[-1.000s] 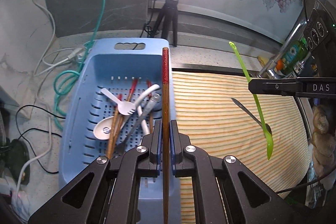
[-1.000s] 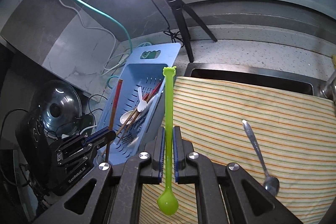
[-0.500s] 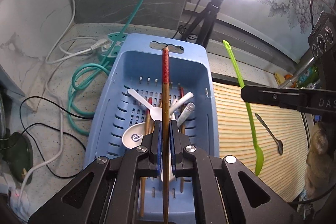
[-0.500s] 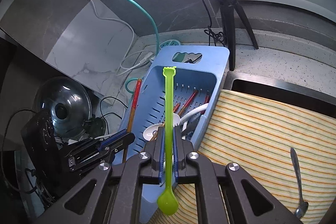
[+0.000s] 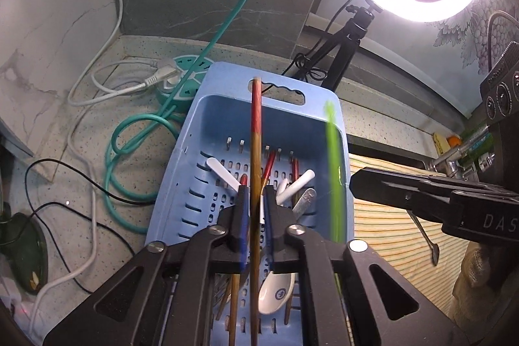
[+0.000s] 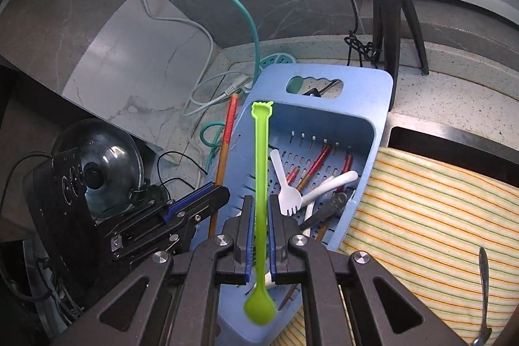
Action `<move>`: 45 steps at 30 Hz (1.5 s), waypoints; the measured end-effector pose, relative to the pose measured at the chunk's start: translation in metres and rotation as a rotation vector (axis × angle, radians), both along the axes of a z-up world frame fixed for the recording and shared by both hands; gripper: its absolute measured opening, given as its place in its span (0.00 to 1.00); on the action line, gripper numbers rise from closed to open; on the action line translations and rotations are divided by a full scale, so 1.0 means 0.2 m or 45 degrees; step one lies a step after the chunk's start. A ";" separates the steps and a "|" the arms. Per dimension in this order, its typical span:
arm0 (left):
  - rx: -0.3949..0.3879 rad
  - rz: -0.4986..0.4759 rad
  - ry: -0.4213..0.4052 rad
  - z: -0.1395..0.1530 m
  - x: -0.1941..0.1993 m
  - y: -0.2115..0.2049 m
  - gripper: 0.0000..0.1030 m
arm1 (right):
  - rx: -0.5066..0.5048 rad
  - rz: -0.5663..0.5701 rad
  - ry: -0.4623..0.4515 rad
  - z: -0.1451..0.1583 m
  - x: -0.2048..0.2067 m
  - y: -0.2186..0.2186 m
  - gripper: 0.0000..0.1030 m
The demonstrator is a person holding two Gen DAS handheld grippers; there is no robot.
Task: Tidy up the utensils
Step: 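Carry the chopstick into the basket with the left gripper while the right gripper drops the green spoon there, then move the right gripper down to the silver spoon and grasp its handle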
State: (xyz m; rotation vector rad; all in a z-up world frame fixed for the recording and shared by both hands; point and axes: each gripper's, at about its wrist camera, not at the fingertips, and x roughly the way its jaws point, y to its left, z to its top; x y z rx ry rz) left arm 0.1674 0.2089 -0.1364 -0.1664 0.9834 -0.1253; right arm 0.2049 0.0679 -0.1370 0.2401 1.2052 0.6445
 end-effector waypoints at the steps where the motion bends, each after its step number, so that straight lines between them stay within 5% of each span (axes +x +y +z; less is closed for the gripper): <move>1: -0.002 0.006 -0.005 0.00 0.00 0.00 0.22 | 0.001 0.002 -0.002 0.00 0.00 0.00 0.10; 4: 0.012 0.003 -0.033 0.01 -0.02 0.01 0.23 | -0.004 -0.010 -0.020 0.01 0.00 -0.03 0.25; 19: 0.005 0.025 -0.058 0.07 -0.17 -0.02 0.23 | -0.026 -0.026 -0.093 0.08 -0.08 -0.26 0.31; 31: -0.009 -0.030 -0.074 0.08 -0.36 -0.26 0.23 | -0.124 -0.023 -0.223 0.18 -0.19 -0.68 0.37; 45: -0.065 -0.141 0.029 -0.03 -0.49 -0.61 0.23 | -0.248 -0.012 -0.016 -0.03 -0.23 -1.19 0.37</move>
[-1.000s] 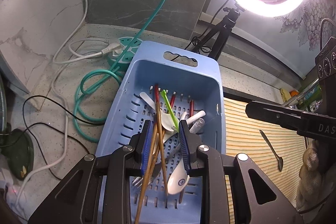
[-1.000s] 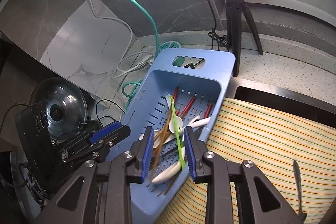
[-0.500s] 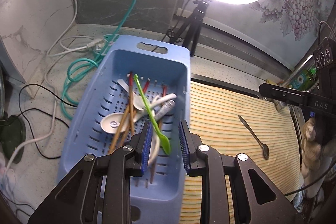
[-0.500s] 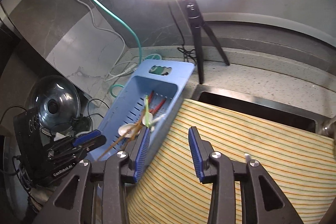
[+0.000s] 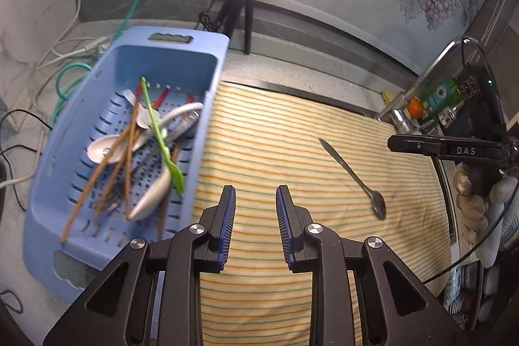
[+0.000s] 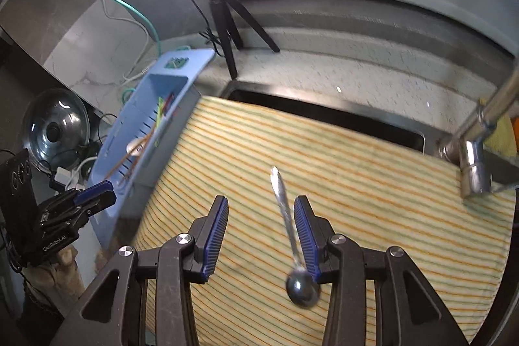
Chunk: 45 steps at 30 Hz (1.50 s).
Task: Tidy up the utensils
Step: 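Move the right gripper down to the silver spoon and grasp its handle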
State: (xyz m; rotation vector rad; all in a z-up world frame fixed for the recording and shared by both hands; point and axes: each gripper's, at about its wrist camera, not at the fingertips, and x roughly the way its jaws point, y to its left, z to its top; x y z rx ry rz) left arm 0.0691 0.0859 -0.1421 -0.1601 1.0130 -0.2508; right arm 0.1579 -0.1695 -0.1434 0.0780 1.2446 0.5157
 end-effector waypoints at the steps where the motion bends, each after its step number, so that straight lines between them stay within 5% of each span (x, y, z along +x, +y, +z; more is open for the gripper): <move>1: -0.002 -0.005 0.010 -0.01 -0.01 -0.02 0.23 | 0.003 -0.002 0.022 -0.03 0.00 -0.02 0.37; 16: -0.039 -0.095 0.124 -0.15 -0.10 -0.26 0.23 | 0.029 -0.034 0.220 -0.35 -0.04 -0.12 0.37; 28: -0.062 -0.206 0.182 -0.19 -0.10 -0.39 0.24 | 0.138 -0.041 0.335 -0.38 -0.08 -0.07 0.37; 32: -0.061 -0.209 0.174 -0.18 -0.10 -0.38 0.31 | 0.184 -0.010 0.400 -0.39 -0.12 0.02 0.38; 45: -0.050 -0.217 0.168 -0.16 -0.12 -0.30 0.31 | 0.238 0.057 0.382 -0.32 -0.14 0.26 0.38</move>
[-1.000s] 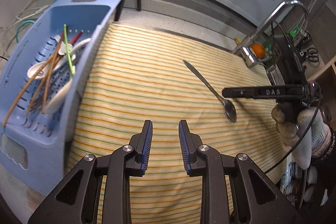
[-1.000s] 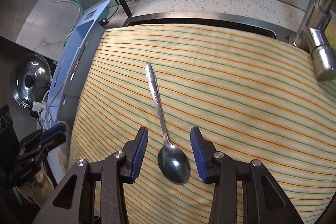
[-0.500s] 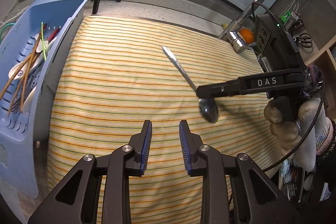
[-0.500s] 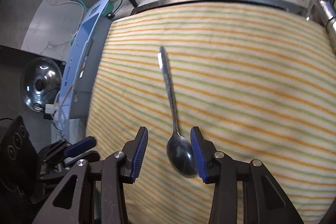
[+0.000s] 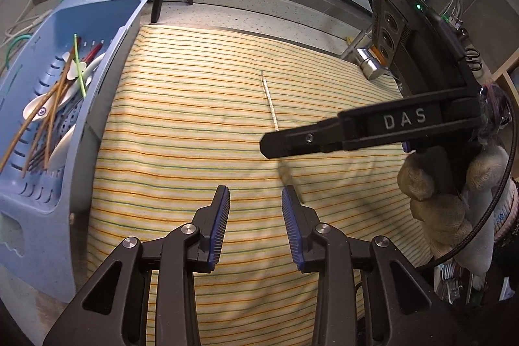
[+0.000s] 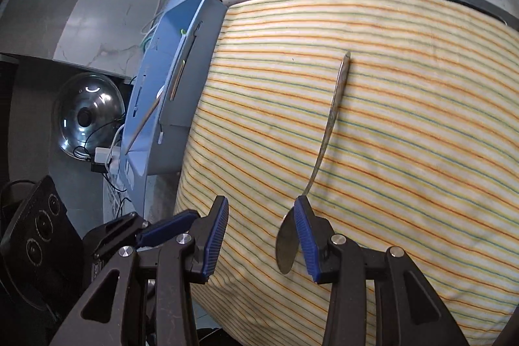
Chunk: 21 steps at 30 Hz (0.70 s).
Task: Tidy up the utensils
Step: 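Move the right gripper down to the silver spoon and grasp its handle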
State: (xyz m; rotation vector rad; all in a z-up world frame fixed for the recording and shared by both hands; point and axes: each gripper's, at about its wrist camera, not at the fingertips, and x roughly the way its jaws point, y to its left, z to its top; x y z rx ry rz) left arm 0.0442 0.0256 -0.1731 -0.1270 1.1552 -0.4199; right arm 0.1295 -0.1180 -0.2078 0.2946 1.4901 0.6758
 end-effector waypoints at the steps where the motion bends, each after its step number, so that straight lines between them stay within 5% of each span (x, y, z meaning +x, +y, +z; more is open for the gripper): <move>1: -0.003 -0.006 0.000 0.00 0.00 -0.01 0.31 | 0.005 0.006 -0.005 0.01 0.01 0.00 0.38; 10: 0.079 -0.115 0.008 -0.09 0.05 -0.16 0.36 | -0.088 -0.075 -0.053 -0.03 0.12 -0.07 0.37; 21: 0.118 -0.175 -0.084 -0.17 0.03 -0.23 0.37 | -0.013 -0.194 -0.011 -0.14 0.20 -0.04 0.30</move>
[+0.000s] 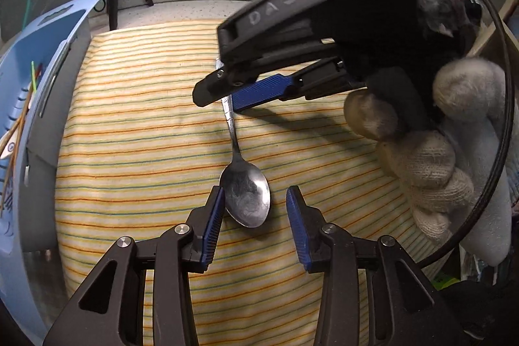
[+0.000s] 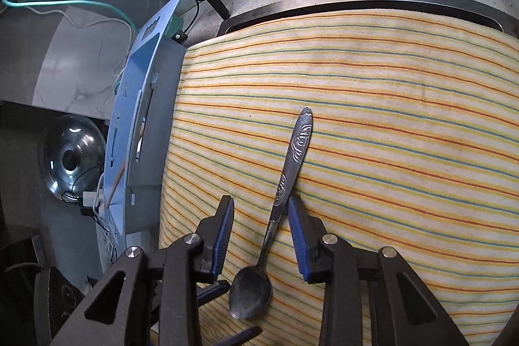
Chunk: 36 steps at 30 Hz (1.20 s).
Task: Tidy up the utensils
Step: 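Move the right gripper down to the silver spoon and grasp its handle, then lift the silver spoon with the right gripper and release it into the basket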
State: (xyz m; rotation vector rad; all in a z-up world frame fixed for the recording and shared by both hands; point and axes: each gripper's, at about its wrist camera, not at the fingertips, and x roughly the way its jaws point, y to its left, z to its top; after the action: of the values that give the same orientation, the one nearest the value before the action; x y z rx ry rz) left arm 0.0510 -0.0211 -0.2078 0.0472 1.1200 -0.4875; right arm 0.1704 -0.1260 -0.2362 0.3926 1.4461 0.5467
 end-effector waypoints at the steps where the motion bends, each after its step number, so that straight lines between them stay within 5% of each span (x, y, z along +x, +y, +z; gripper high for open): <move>1: 0.021 -0.009 -0.019 -0.01 0.00 -0.01 0.37 | -0.006 0.001 0.001 0.00 0.01 0.01 0.30; 10: 0.075 -0.028 -0.093 -0.04 -0.05 -0.02 0.33 | -0.080 -0.015 0.010 -0.02 0.04 0.00 0.08; 24: -0.010 0.032 -0.096 0.03 -0.03 0.10 0.31 | 0.040 -0.078 0.024 0.07 0.04 -0.02 0.06; 36: -0.051 0.108 -0.156 0.17 -0.01 0.31 0.31 | 0.114 -0.046 -0.051 0.25 0.09 0.17 0.05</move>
State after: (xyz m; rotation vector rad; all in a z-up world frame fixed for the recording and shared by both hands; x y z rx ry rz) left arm 0.0493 0.0418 -0.1729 -0.0052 0.9877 -0.4252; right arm 0.1875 -0.0913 -0.1859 0.4750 1.3771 0.5883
